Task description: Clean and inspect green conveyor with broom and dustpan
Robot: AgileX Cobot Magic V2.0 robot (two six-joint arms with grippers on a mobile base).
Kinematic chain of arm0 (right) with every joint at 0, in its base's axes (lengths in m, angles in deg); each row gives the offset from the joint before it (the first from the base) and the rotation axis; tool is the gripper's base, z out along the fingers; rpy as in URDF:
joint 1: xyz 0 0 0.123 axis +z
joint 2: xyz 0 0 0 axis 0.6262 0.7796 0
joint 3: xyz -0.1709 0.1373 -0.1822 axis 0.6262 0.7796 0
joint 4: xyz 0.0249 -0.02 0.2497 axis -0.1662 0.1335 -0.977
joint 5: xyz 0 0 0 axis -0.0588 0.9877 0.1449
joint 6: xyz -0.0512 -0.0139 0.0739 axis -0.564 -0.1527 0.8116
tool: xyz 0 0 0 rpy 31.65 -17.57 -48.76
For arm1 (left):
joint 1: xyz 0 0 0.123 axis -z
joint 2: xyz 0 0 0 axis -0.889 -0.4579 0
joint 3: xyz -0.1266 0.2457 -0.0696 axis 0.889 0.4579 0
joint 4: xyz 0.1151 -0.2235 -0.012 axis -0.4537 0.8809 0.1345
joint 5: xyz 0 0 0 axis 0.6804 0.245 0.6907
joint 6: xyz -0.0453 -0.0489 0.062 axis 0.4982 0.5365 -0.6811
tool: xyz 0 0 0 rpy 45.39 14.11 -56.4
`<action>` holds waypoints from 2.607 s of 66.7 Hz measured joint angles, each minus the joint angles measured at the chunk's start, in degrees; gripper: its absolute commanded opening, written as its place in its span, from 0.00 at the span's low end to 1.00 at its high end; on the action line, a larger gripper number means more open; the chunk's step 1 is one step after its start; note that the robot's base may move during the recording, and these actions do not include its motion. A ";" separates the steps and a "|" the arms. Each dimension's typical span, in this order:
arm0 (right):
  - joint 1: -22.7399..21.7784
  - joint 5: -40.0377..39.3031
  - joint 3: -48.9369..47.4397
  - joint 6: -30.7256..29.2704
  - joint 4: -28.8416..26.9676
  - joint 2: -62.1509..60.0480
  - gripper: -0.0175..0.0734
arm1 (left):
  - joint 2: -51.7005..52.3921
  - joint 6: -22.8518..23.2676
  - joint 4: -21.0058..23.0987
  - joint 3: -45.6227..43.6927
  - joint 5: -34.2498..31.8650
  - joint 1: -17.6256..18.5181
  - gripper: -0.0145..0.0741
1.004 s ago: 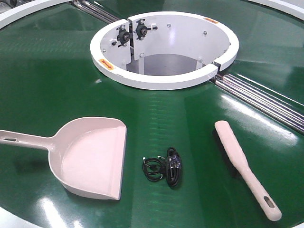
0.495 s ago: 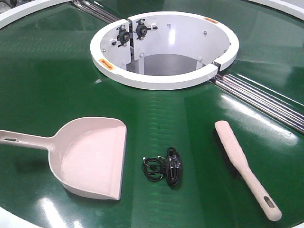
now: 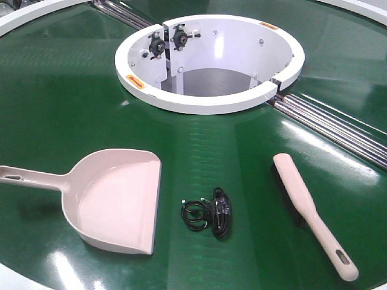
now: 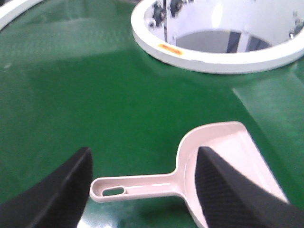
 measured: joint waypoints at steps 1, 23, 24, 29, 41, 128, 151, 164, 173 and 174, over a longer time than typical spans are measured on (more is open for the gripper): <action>0.00 0.00 0.00 0.00 0.00 0.00 0.18 | -0.71 -0.35 0.00 -1.10 1.11 0.00 0.67; 0.00 0.00 0.00 0.00 0.00 0.00 0.18 | -21.43 -13.76 1.86 -22.88 31.69 0.00 0.67; 0.00 0.00 0.00 0.00 0.00 0.00 0.18 | -22.18 -14.39 2.13 -23.45 32.54 0.00 0.67; 0.00 0.00 0.00 0.00 0.00 0.00 0.18 | -26.40 -17.73 3.81 -26.25 35.95 0.00 0.67; 0.00 0.00 0.00 0.00 0.00 0.00 0.18 | -33.64 -27.05 4.88 -30.11 37.21 0.00 0.67; 0.00 0.00 0.00 0.00 0.00 0.00 0.18 | -51.36 -65.89 -5.79 -31.17 32.36 6.00 0.67; 0.00 0.00 0.00 0.00 0.00 0.00 0.18 | -54.03 -67.54 -5.92 -31.17 32.73 6.00 0.67; 0.00 0.00 0.00 0.00 0.00 0.00 0.18 | -55.50 -67.55 -6.03 -31.17 32.73 6.00 0.67; 0.00 0.00 0.00 0.00 0.00 0.00 0.18 | -57.06 -67.55 -6.03 -31.17 32.67 6.00 0.67; 0.00 0.00 0.00 0.00 0.00 0.00 0.18 | -57.28 -67.55 -6.03 -31.17 32.67 6.00 0.67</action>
